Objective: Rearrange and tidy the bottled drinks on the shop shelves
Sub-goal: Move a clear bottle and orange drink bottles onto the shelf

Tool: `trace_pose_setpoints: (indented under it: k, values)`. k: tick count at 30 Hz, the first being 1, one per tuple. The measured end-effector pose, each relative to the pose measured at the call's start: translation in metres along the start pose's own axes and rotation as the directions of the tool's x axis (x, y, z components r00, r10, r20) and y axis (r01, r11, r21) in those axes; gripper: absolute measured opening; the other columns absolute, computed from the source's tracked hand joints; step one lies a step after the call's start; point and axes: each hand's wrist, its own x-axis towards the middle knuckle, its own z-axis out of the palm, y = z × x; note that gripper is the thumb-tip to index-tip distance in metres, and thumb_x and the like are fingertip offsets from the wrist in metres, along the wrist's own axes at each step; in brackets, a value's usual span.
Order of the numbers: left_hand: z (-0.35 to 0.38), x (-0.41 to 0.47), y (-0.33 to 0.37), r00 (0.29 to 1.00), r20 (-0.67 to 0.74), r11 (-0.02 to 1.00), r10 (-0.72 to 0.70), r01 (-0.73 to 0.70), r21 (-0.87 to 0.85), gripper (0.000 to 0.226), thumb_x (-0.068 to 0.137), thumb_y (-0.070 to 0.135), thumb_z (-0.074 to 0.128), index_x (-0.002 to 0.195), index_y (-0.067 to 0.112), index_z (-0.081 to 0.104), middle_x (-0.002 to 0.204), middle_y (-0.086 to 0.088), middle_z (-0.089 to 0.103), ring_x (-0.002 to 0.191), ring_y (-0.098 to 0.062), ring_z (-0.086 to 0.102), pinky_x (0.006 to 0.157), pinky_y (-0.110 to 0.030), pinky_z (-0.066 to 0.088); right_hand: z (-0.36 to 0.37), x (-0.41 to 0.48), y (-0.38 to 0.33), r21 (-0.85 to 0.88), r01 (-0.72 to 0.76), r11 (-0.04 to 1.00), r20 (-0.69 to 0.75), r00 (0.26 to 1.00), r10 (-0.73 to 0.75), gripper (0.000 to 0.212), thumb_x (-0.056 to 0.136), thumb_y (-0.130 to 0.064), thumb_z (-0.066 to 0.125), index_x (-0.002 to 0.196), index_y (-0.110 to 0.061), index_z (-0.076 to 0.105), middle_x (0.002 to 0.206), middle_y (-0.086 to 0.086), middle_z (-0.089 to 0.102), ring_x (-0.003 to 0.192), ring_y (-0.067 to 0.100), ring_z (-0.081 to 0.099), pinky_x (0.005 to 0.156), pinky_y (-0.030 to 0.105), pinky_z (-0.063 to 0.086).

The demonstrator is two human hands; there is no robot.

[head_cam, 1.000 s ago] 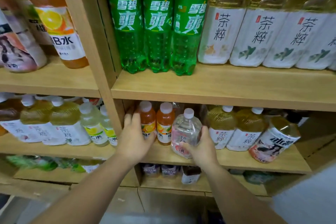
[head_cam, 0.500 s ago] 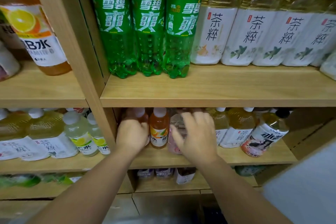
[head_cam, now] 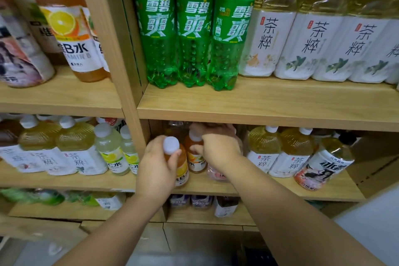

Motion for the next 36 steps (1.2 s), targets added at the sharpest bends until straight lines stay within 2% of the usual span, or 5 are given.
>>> trace_pose_setpoints:
  k: [7, 21, 26, 31, 36]
  values:
    - [-0.046, -0.016, 0.013, 0.995, -0.077, 0.998, 0.063, -0.061, 0.027, 0.044, 0.093, 0.032, 0.068, 0.131, 0.011, 0.057, 0.119, -0.006, 0.064, 0.103, -0.027, 0.061, 0.080, -0.031, 0.042, 0.010, -0.035, -0.002, 0.260, 0.128, 0.957, -0.199, 0.977, -0.077, 0.042, 0.090, -0.045, 0.068, 0.129, -0.031, 0.065, 0.103, 0.000, 0.071, 0.099, 0.028, 0.065, 0.083, 0.040, 0.048]
    - [-0.139, -0.028, 0.142, 0.957, -0.144, 0.966, 0.251, -0.257, -0.022, 0.021, 0.086, 0.041, 0.071, 0.104, 0.032, 0.064, 0.066, 0.011, 0.058, 0.053, -0.008, 0.051, 0.052, -0.030, 0.034, -0.153, -0.112, 0.051, 0.635, 0.333, 0.697, -0.466, 0.885, 0.001, 0.037, 0.088, -0.035, 0.076, 0.124, -0.033, 0.072, 0.107, -0.021, 0.068, 0.092, -0.003, 0.061, 0.077, 0.024, 0.049]
    - [-0.151, -0.014, 0.213, 0.930, -0.158, 0.932, 0.332, -0.349, -0.097, 0.021, 0.089, 0.044, 0.070, 0.104, 0.029, 0.069, 0.085, 0.006, 0.067, 0.058, -0.007, 0.052, 0.055, -0.030, 0.038, -0.228, -0.120, 0.092, 0.512, 0.398, 0.762, -0.655, 0.754, 0.046, 0.038, 0.085, -0.039, 0.071, 0.121, -0.029, 0.074, 0.106, -0.013, 0.072, 0.094, 0.003, 0.066, 0.087, 0.027, 0.054]
    - [-0.141, 0.019, 0.274, 0.886, -0.255, 0.901, 0.387, -0.422, -0.099, 0.021, 0.092, 0.038, 0.070, 0.105, 0.022, 0.071, 0.101, 0.004, 0.069, 0.095, -0.013, 0.063, 0.075, -0.032, 0.048, -0.274, -0.098, 0.132, 0.427, 0.342, 0.837, -0.729, 0.677, 0.095, 0.036, 0.088, -0.033, 0.071, 0.124, -0.025, 0.073, 0.110, -0.009, 0.072, 0.089, 0.002, 0.062, 0.085, 0.019, 0.050]
    - [-0.101, 0.062, 0.304, 0.917, -0.189, 0.925, 0.350, -0.370, -0.083, 0.027, 0.090, 0.038, 0.071, 0.107, 0.018, 0.069, 0.099, 0.001, 0.068, 0.094, -0.019, 0.064, 0.078, -0.035, 0.052, -0.286, -0.067, 0.155, 0.363, 0.254, 0.896, -0.719, 0.688, 0.096, 0.040, 0.091, -0.032, 0.069, 0.129, -0.021, 0.070, 0.129, -0.002, 0.070, 0.121, 0.017, 0.062, 0.106, 0.040, 0.048]
